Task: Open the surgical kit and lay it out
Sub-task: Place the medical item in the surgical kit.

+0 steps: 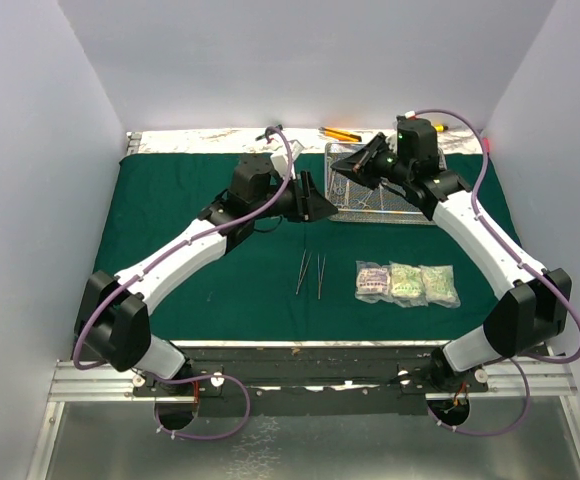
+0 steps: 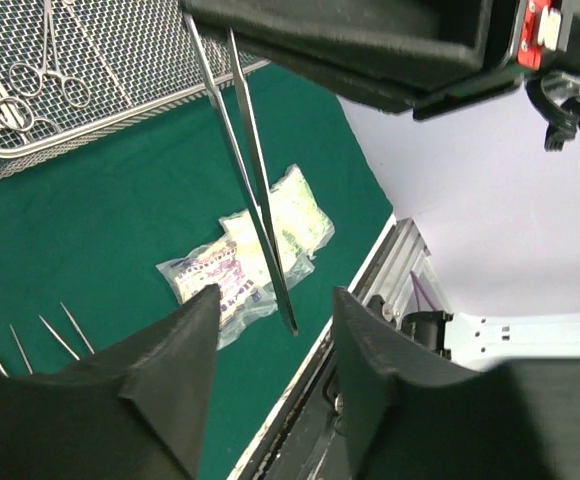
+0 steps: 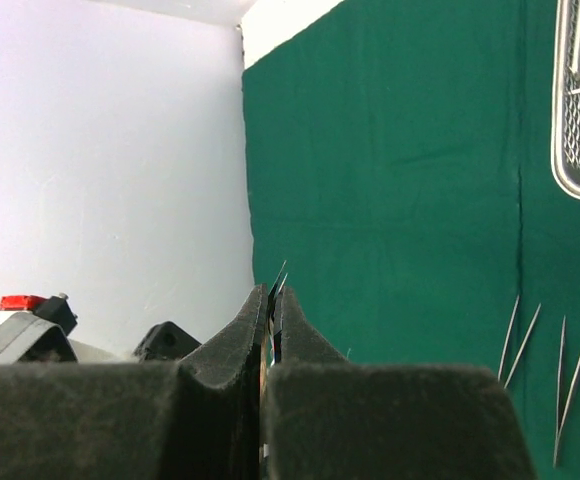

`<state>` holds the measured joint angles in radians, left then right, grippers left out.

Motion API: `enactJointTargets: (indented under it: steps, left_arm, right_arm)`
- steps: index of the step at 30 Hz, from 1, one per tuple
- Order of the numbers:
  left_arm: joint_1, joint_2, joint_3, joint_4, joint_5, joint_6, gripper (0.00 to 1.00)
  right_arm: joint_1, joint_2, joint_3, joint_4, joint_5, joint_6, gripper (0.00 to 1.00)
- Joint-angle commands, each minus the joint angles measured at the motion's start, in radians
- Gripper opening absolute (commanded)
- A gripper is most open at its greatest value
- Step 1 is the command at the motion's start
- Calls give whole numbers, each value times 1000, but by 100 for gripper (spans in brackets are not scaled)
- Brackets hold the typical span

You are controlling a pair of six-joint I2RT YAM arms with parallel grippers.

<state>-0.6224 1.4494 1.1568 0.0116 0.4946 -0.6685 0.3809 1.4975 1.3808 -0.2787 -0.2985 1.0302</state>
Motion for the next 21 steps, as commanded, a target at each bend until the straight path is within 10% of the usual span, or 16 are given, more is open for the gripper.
enactJointTargets:
  steps: [1,9,14,21]
  left_arm:
    - [-14,32,34,37,-43,-37,42]
    - [-16,40,31,35,-18,-39,0]
    - [-5,44,64,27,66,-47,0]
    - [38,51,145,29,230,-155,0]
  right_arm:
    - [13,-11,9,-83,-24,14,1]
    - [14,-12,2,-71,-58,6,6]
    - [14,-59,-13,-54,-44,-74,58]
    - [15,-240,-181,173,-32,-158,74]
